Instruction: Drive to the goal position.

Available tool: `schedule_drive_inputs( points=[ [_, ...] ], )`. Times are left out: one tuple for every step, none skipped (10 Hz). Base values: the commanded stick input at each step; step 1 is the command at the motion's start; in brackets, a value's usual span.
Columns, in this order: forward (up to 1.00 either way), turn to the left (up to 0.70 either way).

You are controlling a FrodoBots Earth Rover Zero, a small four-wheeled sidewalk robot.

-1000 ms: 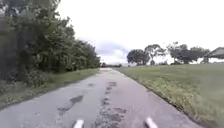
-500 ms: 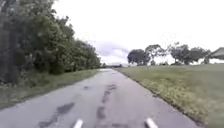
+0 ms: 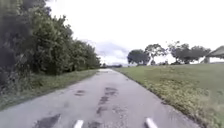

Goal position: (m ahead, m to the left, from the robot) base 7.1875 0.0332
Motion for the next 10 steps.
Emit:
schedule_drive_inputs(
  points=[
    [0.85,0.0],
    [0.85,0.0],
    [0.85,0.0],
    [0.85,0.0],
    [0.85,0.0],
    [0.85,0.0],
    [0.85,0.0],
    [0.85,0.0],
    [0.85,0.0],
    [0.85,0.0]
  ],
)
